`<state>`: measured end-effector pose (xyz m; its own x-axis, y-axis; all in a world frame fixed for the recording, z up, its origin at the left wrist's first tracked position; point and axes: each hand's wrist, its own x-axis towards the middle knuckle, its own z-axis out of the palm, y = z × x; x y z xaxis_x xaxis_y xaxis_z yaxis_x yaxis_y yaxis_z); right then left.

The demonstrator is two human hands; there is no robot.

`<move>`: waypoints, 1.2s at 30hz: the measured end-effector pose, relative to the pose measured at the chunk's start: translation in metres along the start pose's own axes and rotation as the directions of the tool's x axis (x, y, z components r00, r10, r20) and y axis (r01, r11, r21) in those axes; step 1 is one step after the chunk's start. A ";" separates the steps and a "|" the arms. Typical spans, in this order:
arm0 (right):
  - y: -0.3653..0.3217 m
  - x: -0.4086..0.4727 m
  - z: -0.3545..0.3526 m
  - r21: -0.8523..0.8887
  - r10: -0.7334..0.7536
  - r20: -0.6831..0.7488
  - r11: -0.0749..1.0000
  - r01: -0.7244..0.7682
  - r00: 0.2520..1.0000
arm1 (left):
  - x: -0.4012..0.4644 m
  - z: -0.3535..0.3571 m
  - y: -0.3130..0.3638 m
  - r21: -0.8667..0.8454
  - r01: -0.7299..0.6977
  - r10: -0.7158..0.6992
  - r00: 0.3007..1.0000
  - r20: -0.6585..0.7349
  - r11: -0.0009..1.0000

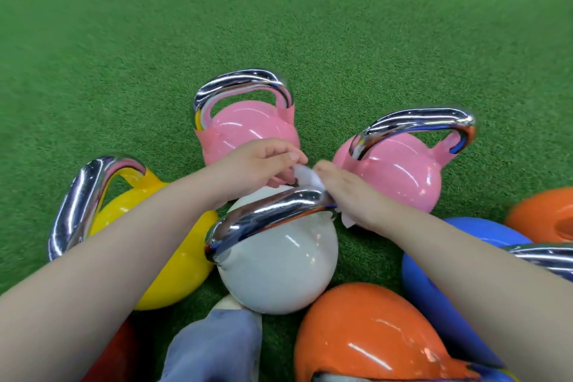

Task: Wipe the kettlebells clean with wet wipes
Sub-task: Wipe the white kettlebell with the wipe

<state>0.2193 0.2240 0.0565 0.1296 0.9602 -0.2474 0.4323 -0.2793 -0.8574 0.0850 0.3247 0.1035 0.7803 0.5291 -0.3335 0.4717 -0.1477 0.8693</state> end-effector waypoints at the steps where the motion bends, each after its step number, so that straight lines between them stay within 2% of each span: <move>1: 0.010 0.003 -0.002 0.031 0.076 0.007 0.997 -0.077 0.997 | 0.000 0.001 0.000 0.019 0.004 -0.005 1.000 0.020 1.000; 3: 0.023 0.004 -0.004 0.054 0.176 0.017 0.983 -0.177 0.984 | 0.003 0.005 0.002 0.029 -0.003 0.001 0.999 0.052 1.000; 5: 0.025 0.005 -0.005 0.097 0.195 -0.005 0.976 -0.194 0.981 | 0.006 0.008 0.002 0.052 -0.011 0.008 0.998 0.066 0.999; 10: 0.020 -0.004 -0.012 0.345 0.211 -0.171 0.928 -0.142 0.963 | 0.010 0.013 0.005 0.150 -0.071 0.067 0.997 0.033 0.986; 14: 0.014 -0.009 -0.020 0.483 0.232 -0.194 0.868 -0.114 0.953 | 0.018 0.021 0.013 0.235 -0.147 0.159 0.987 -0.034 0.961; 18: 0.004 -0.017 -0.031 0.712 0.291 -0.095 0.689 -0.139 0.952 | 0.024 0.026 0.020 0.097 -0.185 0.193 0.978 -0.075 0.978; 20: 0.000 -0.023 -0.037 0.683 0.367 -0.113 0.704 -0.196 0.923 | 0.025 0.026 0.022 0.014 -0.203 0.203 0.977 -0.059 0.979; 22: 0.002 -0.024 -0.043 0.631 0.493 -0.177 0.721 -0.286 0.852 | 0.026 0.026 0.023 -0.071 -0.201 0.199 0.979 -0.035 0.977; 24: 0.005 -0.024 -0.047 0.673 0.554 -0.209 0.679 -0.292 0.806 | 0.027 0.026 0.024 -0.164 -0.162 0.161 0.987 -0.019 0.973; 27: 0.006 -0.027 -0.051 0.729 0.543 -0.190 0.636 -0.253 0.818 | 0.026 0.024 0.028 -0.282 -0.071 0.079 0.997 0.015 0.957; 29: 0.007 -0.029 -0.051 0.639 0.515 -0.223 0.719 -0.275 0.828 | 0.028 0.020 0.030 -0.305 0.000 0.015 0.999 0.046 0.952; 31: 0.011 -0.031 -0.046 0.446 0.437 -0.402 0.861 -0.245 0.805 | 0.030 0.016 0.028 -0.306 0.094 -0.075 0.995 0.073 0.947; 32: 0.013 -0.033 -0.043 0.330 0.328 -0.536 0.930 -0.164 0.778 | 0.031 0.015 0.026 -0.302 0.130 -0.113 0.991 0.073 0.944; 33: 0.013 -0.036 -0.039 0.182 0.153 -0.640 0.982 -0.045 0.753 | 0.031 0.014 0.024 -0.297 0.153 -0.140 0.988 0.064 0.943; 34: 0.015 -0.041 -0.035 0.006 -0.044 -0.667 0.998 0.065 0.744 | 0.031 0.013 0.022 -0.294 0.165 -0.156 0.986 0.054 0.941; 36: 0.020 -0.049 -0.026 -0.337 -0.309 -0.517 0.931 0.142 0.798 | 0.030 0.013 0.020 -0.288 0.184 -0.181 0.983 0.037 0.940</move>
<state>0.2447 0.1709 0.0629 0.4312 0.8507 0.3007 0.7213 -0.1248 -0.6813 0.1230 0.3269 0.1067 0.6963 0.5162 -0.4987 0.4684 0.1997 0.8606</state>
